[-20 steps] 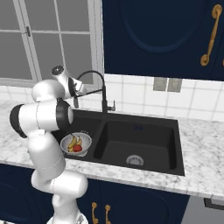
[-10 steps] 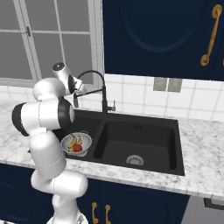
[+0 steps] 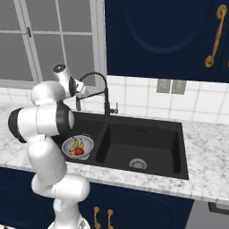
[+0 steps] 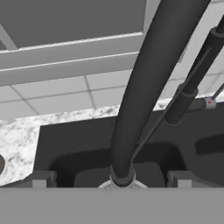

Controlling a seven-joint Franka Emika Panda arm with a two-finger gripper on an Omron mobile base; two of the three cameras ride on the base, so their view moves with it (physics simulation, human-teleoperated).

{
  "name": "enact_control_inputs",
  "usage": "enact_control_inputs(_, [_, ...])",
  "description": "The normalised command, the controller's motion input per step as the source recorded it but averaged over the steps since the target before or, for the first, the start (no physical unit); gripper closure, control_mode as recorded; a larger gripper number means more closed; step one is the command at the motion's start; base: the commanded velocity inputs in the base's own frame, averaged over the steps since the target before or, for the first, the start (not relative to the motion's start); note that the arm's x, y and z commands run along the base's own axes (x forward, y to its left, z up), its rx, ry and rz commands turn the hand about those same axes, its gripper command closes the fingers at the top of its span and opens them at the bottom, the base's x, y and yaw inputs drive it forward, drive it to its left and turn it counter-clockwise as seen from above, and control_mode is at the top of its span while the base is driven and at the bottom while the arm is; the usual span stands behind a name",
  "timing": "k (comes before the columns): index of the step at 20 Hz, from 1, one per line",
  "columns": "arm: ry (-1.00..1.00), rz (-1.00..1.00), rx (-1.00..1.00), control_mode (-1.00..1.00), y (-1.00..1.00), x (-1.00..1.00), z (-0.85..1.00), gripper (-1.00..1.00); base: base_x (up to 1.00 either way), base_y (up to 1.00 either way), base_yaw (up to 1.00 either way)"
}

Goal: Put the colander in the sink, put the banana, apple, banana in the colander, and turn on the sink faucet and pour water over the colander.

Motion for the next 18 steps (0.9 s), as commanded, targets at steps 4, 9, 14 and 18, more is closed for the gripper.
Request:
enact_control_inputs(4, [0.0, 0.0, 0.0, -1.0, 0.0, -0.31, 0.44, -1.0, 0.0, 0.0, 0.0])
enact_control_inputs(9, [0.0, 0.0, 0.0, -1.0, -0.11, -0.63, 0.41, -1.0, 0.0, 0.0, 0.0])
enact_control_inputs(14, [0.04, 0.02, 0.0, -1.0, -0.36, -0.89, 0.16, -1.0, 0.0, 0.0, 0.0])
enact_control_inputs(18, [0.03, 0.12, 0.0, -1.0, -0.48, -0.9, 0.04, -1.0, 0.0, 0.0, 0.0])
